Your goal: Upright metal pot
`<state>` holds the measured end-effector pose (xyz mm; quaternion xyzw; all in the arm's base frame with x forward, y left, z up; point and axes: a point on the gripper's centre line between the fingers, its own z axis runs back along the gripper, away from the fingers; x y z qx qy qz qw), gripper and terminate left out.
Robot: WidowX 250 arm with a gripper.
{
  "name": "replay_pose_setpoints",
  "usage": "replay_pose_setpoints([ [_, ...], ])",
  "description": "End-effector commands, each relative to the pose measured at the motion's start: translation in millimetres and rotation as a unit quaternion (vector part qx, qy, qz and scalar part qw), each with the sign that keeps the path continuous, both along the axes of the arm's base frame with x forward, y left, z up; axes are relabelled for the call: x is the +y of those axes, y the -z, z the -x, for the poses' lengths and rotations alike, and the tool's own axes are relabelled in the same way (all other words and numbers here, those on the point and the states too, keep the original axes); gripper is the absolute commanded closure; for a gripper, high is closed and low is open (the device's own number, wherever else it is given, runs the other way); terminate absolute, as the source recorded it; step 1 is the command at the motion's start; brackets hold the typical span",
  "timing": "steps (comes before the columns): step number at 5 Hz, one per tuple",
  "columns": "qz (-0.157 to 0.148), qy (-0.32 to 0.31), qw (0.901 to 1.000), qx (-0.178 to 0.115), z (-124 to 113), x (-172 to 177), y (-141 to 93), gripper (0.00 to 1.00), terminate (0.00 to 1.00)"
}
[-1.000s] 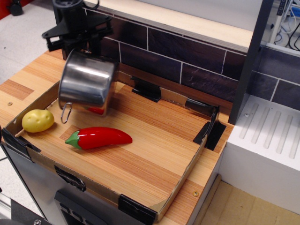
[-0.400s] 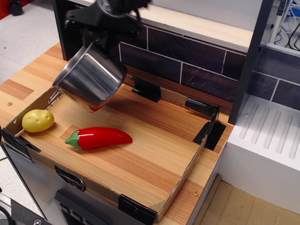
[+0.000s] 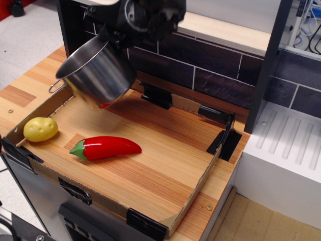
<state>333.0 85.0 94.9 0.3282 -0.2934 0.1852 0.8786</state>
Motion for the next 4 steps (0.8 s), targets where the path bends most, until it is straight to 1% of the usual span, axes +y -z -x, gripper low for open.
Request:
replay_pose_setpoints([
  [1, -0.054, 0.064, 0.9965, 0.008, 5.7, 6.6, 17.2, 1.00, 0.00],
  [2, -0.072, 0.070, 0.9949, 0.010, 5.8, 7.6, 27.8, 1.00, 0.00],
  [3, -0.058, 0.053, 0.9969, -0.002, 4.1, 4.9, 31.7, 1.00, 0.00],
  [4, -0.002, 0.011, 0.9999, -0.007, 2.0, -1.9, 25.4, 0.00, 0.00],
])
